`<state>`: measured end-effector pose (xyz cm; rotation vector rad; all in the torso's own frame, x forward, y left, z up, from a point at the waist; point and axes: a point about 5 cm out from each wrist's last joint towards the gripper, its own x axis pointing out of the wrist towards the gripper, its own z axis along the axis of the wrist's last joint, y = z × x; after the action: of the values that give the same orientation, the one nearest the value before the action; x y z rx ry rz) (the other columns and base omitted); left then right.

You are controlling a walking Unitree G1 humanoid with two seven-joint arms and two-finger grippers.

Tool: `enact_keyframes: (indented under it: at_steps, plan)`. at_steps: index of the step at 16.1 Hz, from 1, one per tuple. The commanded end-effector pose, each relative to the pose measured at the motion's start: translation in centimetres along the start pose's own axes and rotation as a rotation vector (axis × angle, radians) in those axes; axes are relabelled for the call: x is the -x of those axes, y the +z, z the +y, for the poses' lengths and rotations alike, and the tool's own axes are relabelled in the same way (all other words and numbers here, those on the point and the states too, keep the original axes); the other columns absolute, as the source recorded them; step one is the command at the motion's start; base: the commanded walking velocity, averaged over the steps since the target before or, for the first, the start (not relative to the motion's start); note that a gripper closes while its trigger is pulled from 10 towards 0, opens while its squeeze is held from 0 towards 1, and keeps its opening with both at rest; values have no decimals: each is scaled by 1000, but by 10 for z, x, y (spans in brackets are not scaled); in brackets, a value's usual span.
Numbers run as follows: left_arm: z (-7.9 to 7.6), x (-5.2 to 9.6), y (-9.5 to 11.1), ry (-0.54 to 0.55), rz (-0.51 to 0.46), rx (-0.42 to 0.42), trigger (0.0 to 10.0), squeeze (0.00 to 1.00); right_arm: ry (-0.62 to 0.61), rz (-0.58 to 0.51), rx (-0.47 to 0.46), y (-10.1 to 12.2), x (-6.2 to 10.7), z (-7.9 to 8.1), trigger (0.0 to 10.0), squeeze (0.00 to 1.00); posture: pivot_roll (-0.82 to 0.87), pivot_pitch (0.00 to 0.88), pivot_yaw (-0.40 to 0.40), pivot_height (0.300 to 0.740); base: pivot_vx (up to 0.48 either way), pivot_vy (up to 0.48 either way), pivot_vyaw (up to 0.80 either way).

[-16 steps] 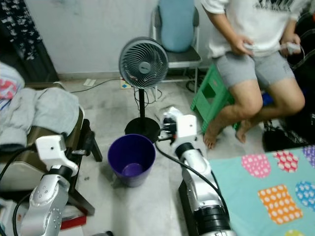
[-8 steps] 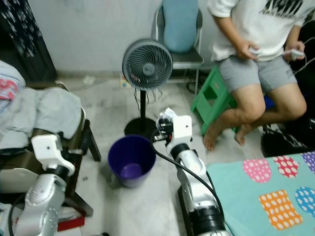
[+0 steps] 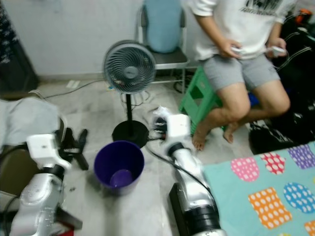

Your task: Clean up the room

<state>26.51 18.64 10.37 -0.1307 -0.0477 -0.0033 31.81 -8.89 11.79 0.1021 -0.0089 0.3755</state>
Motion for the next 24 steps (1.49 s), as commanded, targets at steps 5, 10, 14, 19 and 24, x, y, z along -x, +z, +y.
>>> enact_keyframes:
  at_steps: [5, 10, 14, 19, 24]
  plan:
    - [-7, -1, -1, -26, 6, 9, 10000, 0, -37, -4, 11, 1, 4, -12, 10000, 0, -26, 95, -76, 740, 258, 0, 763]
    - [-7, -2, -2, -29, 6, 6, 10000, 0, -39, -5, 9, 1, 3, -12, 10000, 0, -26, 93, -74, 740, 258, 0, 160]
    - [-7, -2, -1, -29, 7, 4, 10000, 0, -37, -4, 14, 1, 3, -12, 10000, 0, -26, 92, -74, 740, 256, 0, 200]
    - [-7, -3, -2, -26, 9, 2, 10000, 0, -43, -7, 9, 1, 2, -12, 10000, 0, -26, 93, -74, 740, 100, 0, 706]
    - [-7, -3, -2, -28, 10, -2, 10000, 0, -46, -5, 7, 0, 3, -13, 10000, 0, -25, 93, -73, 740, 0, 0, 0]
